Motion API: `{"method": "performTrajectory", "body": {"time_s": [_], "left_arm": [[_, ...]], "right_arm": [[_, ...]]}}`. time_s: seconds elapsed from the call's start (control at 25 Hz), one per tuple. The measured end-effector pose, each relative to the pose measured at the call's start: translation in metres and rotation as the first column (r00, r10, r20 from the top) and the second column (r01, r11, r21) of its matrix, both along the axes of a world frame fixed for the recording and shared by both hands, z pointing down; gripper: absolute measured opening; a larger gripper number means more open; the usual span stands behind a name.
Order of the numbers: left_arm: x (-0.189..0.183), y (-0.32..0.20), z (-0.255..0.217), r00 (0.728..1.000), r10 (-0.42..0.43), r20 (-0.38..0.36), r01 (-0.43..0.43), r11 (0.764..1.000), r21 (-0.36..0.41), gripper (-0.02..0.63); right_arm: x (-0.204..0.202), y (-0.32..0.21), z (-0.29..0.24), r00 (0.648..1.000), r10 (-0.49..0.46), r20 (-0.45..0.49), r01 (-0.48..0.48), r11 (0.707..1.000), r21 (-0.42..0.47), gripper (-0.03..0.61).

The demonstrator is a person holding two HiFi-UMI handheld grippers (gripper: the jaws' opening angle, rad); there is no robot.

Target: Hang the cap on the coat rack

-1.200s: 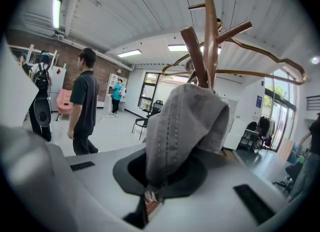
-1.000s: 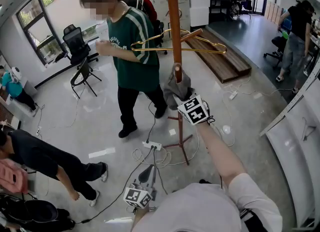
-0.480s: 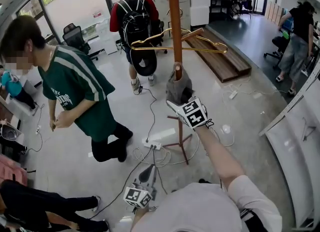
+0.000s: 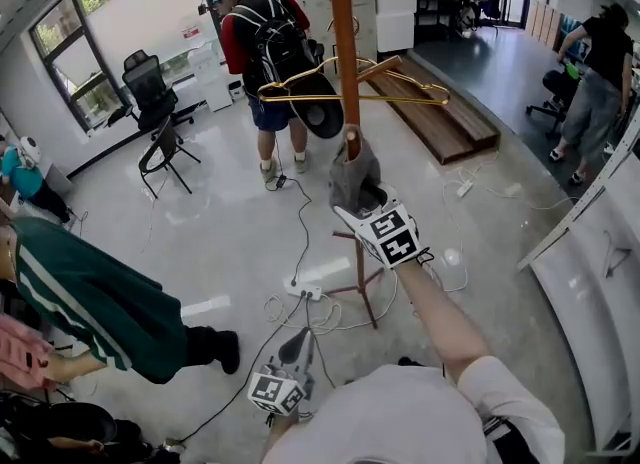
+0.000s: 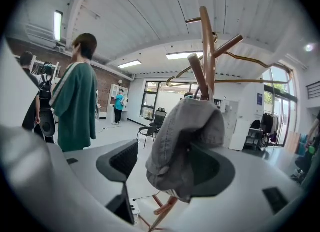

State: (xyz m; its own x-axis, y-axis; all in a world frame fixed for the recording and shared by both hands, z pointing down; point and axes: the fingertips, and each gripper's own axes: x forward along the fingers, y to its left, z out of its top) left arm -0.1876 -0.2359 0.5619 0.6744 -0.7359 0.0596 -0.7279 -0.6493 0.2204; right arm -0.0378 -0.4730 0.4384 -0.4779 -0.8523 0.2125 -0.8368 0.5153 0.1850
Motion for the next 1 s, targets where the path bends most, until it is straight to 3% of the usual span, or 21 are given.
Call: {"method": "performTrajectory", "body": {"time_s": [0.92, 1.0], "left_arm": [[-0.002, -0.001, -0.001, 0.999, 0.035, 0.008, -0.035, 0.999, 0.003, 0.011], [-0.001, -0.002, 0.0, 0.999, 0.035, 0.007, -0.035, 0.999, 0.005, 0.011]], "right_arm": [[0.017, 0.08, -0.015, 0.995, -0.016, 0.098, 0.01, 0.998, 0.059, 0.281], [0.021, 0.081, -0.014, 0.995, -0.003, 0.104, -0.004, 0.998, 0.068, 0.241]]}}
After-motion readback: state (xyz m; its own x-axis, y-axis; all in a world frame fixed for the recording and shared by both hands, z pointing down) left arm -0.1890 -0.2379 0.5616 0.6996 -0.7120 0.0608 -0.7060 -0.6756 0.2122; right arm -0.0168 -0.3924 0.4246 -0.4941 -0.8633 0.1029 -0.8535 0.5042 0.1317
